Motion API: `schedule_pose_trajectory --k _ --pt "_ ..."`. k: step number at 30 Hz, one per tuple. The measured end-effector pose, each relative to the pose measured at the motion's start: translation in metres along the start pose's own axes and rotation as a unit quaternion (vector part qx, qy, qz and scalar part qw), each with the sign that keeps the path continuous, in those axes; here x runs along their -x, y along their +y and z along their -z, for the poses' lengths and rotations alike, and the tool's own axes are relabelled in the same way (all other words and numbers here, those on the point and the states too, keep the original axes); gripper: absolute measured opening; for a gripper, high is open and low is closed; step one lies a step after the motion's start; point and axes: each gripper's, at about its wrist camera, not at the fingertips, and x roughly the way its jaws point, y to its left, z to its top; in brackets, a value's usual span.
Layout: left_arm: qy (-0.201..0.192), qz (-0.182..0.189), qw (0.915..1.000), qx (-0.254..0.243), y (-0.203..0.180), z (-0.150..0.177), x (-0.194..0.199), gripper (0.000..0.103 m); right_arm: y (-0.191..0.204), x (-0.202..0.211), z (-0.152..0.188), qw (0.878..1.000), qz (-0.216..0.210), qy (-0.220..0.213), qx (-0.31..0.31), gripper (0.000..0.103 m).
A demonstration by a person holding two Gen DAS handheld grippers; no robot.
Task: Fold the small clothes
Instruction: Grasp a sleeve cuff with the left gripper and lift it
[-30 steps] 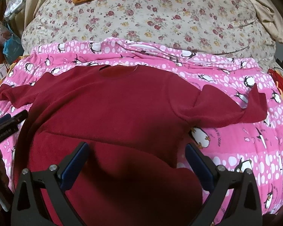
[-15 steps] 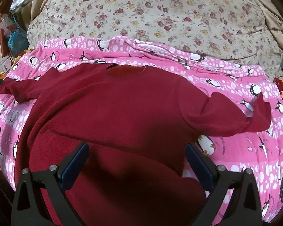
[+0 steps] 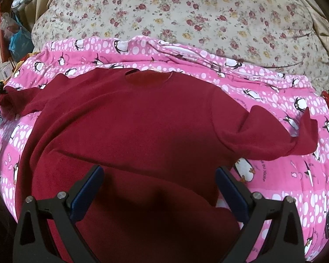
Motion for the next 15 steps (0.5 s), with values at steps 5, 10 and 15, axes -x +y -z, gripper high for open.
schedule_pose_trajectory --k 5,10,15 --pt "-0.005 0.105 0.9942 -0.024 -0.025 -0.004 0.036 0.000 -0.006 0.001 0.000 1.000 -0.008 -0.005 -0.013 0.103" --pt "-0.008 0.213 0.9728 -0.090 -0.094 0.006 0.095 0.000 -0.008 0.004 -0.001 1.000 -0.012 -0.010 -0.020 0.103" --pt "0.018 0.292 0.9403 -0.173 -0.172 0.052 0.134 0.000 -0.016 0.014 -0.003 0.999 -0.011 -0.027 -0.029 0.103"
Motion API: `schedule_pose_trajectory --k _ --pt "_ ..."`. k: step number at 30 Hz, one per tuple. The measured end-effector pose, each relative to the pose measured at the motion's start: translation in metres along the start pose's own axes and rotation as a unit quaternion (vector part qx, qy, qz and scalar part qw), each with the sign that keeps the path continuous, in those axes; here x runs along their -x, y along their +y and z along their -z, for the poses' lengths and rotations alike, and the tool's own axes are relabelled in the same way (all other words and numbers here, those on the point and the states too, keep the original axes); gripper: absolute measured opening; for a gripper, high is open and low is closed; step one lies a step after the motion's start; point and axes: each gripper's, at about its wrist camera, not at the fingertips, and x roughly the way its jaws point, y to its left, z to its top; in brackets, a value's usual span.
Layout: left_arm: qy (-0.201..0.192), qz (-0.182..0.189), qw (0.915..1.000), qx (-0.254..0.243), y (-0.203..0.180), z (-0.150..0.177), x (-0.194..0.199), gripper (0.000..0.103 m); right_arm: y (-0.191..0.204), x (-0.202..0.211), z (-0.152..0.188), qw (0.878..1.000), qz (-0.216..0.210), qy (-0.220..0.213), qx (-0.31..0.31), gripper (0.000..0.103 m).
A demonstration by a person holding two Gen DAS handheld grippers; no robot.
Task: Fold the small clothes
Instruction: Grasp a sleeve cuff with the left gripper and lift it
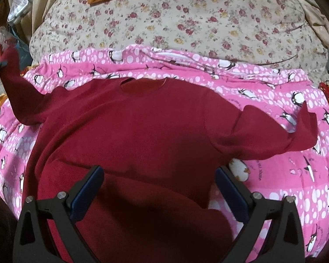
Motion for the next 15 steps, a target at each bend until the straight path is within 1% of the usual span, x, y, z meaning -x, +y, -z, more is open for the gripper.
schedule_pose_trajectory --k 1,2,3,4,7,9,10,11,12,13,14,15 --pt "0.017 0.020 0.9995 -0.015 -0.023 0.010 -0.010 0.000 -0.003 0.002 -0.001 1.000 0.001 -0.004 -0.003 0.103" --pt "0.031 0.033 0.9987 -0.025 -0.038 0.019 -0.018 0.000 -0.007 0.005 -0.003 1.000 0.002 -0.009 -0.009 0.103" --pt "0.049 0.050 0.9969 -0.034 -0.058 0.033 -0.031 0.000 -0.011 0.007 -0.004 1.000 0.003 -0.013 -0.014 0.103" --pt "0.061 0.056 0.9957 -0.040 -0.069 0.043 -0.040 0.000 -0.015 0.010 -0.005 1.000 0.003 -0.017 -0.021 0.103" --pt "0.115 0.072 0.9892 -0.054 -0.107 0.097 -0.077 0.000 -0.028 0.012 -0.007 0.999 0.008 -0.020 -0.034 0.103" --pt "0.151 0.074 0.9839 -0.060 -0.119 0.128 -0.102 0.000 -0.037 0.013 -0.007 0.999 0.013 -0.019 -0.042 0.103" --pt "0.175 0.073 0.9796 -0.069 -0.124 0.151 -0.116 0.000 -0.041 0.013 -0.006 0.999 0.015 -0.018 -0.046 0.103" --pt "0.190 0.071 0.9764 -0.075 -0.128 0.164 -0.125 0.000 -0.046 0.013 -0.006 0.998 0.016 -0.017 -0.050 0.103" --pt "0.215 0.068 0.9705 -0.085 -0.132 0.183 -0.138 0.000 -0.048 0.013 -0.006 0.998 0.016 -0.016 -0.053 0.103" --pt "0.234 0.064 0.9658 -0.092 -0.134 0.193 -0.144 0.000 -0.051 0.012 -0.006 0.998 0.015 -0.015 -0.055 0.103" --pt "0.252 0.065 0.9610 -0.093 -0.134 0.201 -0.147 0.005 -0.053 0.011 -0.007 0.998 0.013 -0.014 -0.055 0.103" --pt "0.264 0.075 0.9577 -0.087 -0.133 0.205 -0.146 0.006 -0.054 0.011 -0.008 0.998 0.011 -0.015 -0.053 0.103"
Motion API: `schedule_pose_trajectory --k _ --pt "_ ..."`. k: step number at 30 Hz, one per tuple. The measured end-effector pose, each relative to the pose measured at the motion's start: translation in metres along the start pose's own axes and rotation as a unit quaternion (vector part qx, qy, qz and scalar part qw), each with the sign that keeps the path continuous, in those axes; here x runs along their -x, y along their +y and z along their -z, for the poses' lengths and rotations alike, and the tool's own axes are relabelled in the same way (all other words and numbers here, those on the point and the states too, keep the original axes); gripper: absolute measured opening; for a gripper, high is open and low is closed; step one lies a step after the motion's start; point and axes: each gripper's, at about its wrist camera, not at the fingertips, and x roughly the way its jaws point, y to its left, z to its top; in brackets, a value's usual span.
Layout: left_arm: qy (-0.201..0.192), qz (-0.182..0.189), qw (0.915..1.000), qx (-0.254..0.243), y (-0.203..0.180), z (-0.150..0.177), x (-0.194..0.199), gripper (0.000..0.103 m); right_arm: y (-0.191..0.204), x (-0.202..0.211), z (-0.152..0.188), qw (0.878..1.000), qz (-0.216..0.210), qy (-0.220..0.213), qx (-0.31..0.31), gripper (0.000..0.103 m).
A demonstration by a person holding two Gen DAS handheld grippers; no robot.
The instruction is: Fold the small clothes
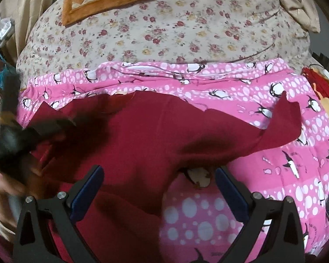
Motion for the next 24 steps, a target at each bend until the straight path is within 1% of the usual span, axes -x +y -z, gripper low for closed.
schedule_pose_trajectory --k 1,2,4,5,7,8,10,12,15,16,18,19,20,21,22,24 --pt "-0.002 0.015 0.9999 0.003 0.001 0.002 0.008 0.007 0.000 0.000 -0.003 1.000 -0.003 -0.003 0.004 0.103" --pt "-0.004 0.021 0.9998 0.003 0.002 0.002 0.018 0.009 0.000 -0.001 -0.005 1.000 -0.005 -0.005 0.007 0.103" --pt "-0.020 0.021 0.9996 -0.006 0.004 -0.001 0.046 0.011 0.002 -0.003 -0.014 1.000 -0.016 -0.011 0.012 0.103" --pt "-0.033 0.012 0.9993 -0.013 0.005 -0.002 0.060 0.012 0.005 -0.006 -0.021 1.000 -0.026 -0.011 0.011 0.103" --pt "-0.062 -0.037 0.9972 -0.021 0.016 -0.005 0.091 0.013 0.012 -0.011 -0.031 0.999 -0.046 -0.011 0.009 0.103" --pt "-0.072 -0.060 0.9954 -0.018 0.022 -0.007 0.101 0.013 0.018 -0.016 -0.036 0.998 -0.060 -0.010 0.011 0.102" --pt "-0.096 -0.108 0.9895 0.000 0.043 -0.008 0.122 0.013 0.035 -0.032 -0.046 0.996 -0.081 0.003 0.025 0.098" --pt "-0.127 -0.143 0.9811 0.031 0.073 -0.004 0.143 0.013 0.050 -0.051 -0.053 0.995 -0.087 0.022 0.042 0.085" --pt "-0.146 -0.195 0.9672 0.072 0.115 0.003 0.153 0.013 0.075 -0.083 -0.058 0.993 -0.076 0.054 0.073 0.076" --pt "-0.146 -0.204 0.9634 0.095 0.133 0.006 0.154 0.013 0.080 -0.093 -0.058 0.992 -0.067 0.062 0.081 0.074" --pt "-0.137 -0.204 0.9613 0.125 0.155 0.009 0.155 0.013 0.087 -0.116 -0.057 0.991 -0.044 0.088 0.091 0.054" --pt "-0.134 -0.202 0.9599 0.140 0.164 0.009 0.156 0.013 0.087 -0.124 -0.057 0.990 -0.043 0.098 0.090 0.028" --pt "-0.138 -0.200 0.9587 0.147 0.167 0.009 0.156 0.013 0.086 -0.131 -0.056 0.990 -0.045 0.107 0.084 0.009" --pt "-0.142 -0.200 0.9572 0.153 0.169 0.008 0.158 0.013 0.084 -0.131 -0.056 0.990 -0.044 0.103 0.082 0.006" --pt "-0.147 -0.200 0.9559 0.157 0.171 0.008 0.160 0.013 0.084 -0.125 -0.057 0.991 -0.052 0.094 0.083 0.005" --pt "-0.159 -0.193 0.9552 0.158 0.170 0.006 0.165 0.013 0.080 -0.110 -0.060 0.992 -0.062 0.073 0.085 0.004"
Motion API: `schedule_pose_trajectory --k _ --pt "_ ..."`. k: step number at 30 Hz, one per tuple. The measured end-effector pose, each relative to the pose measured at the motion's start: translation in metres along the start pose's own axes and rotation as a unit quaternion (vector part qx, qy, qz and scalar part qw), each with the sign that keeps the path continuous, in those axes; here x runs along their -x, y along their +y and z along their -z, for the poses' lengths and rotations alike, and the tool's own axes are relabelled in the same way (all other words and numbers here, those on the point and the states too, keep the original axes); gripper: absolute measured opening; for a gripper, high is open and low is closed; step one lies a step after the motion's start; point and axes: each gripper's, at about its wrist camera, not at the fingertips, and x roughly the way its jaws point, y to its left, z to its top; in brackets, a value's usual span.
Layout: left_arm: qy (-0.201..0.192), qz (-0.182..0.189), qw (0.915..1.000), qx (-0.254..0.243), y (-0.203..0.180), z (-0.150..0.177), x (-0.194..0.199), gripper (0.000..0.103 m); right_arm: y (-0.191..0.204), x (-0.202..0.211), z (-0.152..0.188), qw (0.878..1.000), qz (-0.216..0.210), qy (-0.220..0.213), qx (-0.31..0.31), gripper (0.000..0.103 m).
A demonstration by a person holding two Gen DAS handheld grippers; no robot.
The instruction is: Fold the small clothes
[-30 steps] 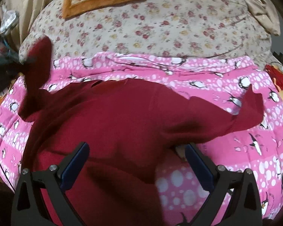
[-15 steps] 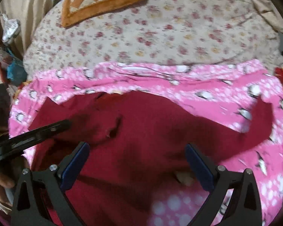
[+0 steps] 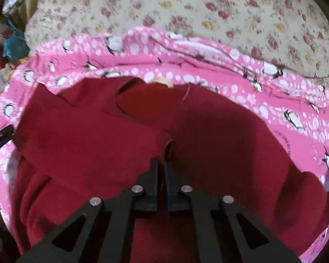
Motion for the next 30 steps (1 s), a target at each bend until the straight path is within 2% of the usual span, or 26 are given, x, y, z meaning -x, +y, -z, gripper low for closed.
schedule_pose_trajectory --k 3,5,8,13,15,17,19,20,21,22,24,28,30 --pt "-0.010 0.005 0.9999 -0.004 -0.008 -0.001 0.000 0.013 -0.015 0.032 -0.007 0.999 0.005 -0.042 -0.013 0.004" --pt "-0.010 0.009 0.9998 -0.011 -0.016 -0.001 -0.002 0.013 -0.030 0.046 -0.011 0.997 0.037 -0.062 -0.024 0.004" --pt "-0.002 0.020 0.9995 -0.022 -0.028 0.003 -0.008 0.013 -0.055 0.041 -0.014 0.993 0.091 -0.058 -0.045 0.004" --pt "0.008 0.047 0.9978 -0.045 -0.046 0.008 -0.015 0.013 -0.073 0.015 -0.012 0.991 0.115 -0.031 -0.066 0.004" --pt "0.010 0.063 0.9966 -0.051 -0.050 0.009 -0.016 0.013 -0.074 0.018 -0.009 0.991 0.114 -0.037 -0.065 0.004" --pt "0.012 0.065 0.9962 -0.058 -0.054 0.009 -0.019 0.016 -0.073 0.018 -0.009 0.989 0.130 -0.046 -0.056 0.005" --pt "0.030 0.058 0.9953 -0.072 -0.059 0.011 -0.030 0.019 -0.078 0.005 -0.011 0.989 0.136 -0.024 -0.057 0.012" --pt "0.039 0.046 0.9952 -0.077 -0.060 0.013 -0.036 0.019 -0.082 -0.003 -0.012 0.989 0.131 -0.003 -0.064 0.024" --pt "0.048 0.027 0.9953 -0.080 -0.060 0.014 -0.043 0.019 -0.085 -0.004 -0.010 0.990 0.124 0.005 -0.072 0.028" --pt "0.055 0.013 0.9953 -0.078 -0.058 0.016 -0.049 0.019 -0.088 0.000 -0.009 0.990 0.116 -0.002 -0.081 0.029" --pt "0.066 0.003 0.9957 -0.065 -0.053 0.016 -0.058 0.021 -0.088 0.013 -0.004 0.989 0.116 -0.016 -0.086 0.043" --pt "0.058 -0.006 0.9972 -0.046 -0.043 0.013 -0.062 0.030 -0.075 0.042 0.005 0.992 0.087 -0.045 -0.076 0.049" --pt "0.060 -0.005 0.9972 -0.043 -0.042 0.015 -0.064 0.031 -0.062 0.044 0.009 0.995 0.071 -0.043 -0.055 0.055"
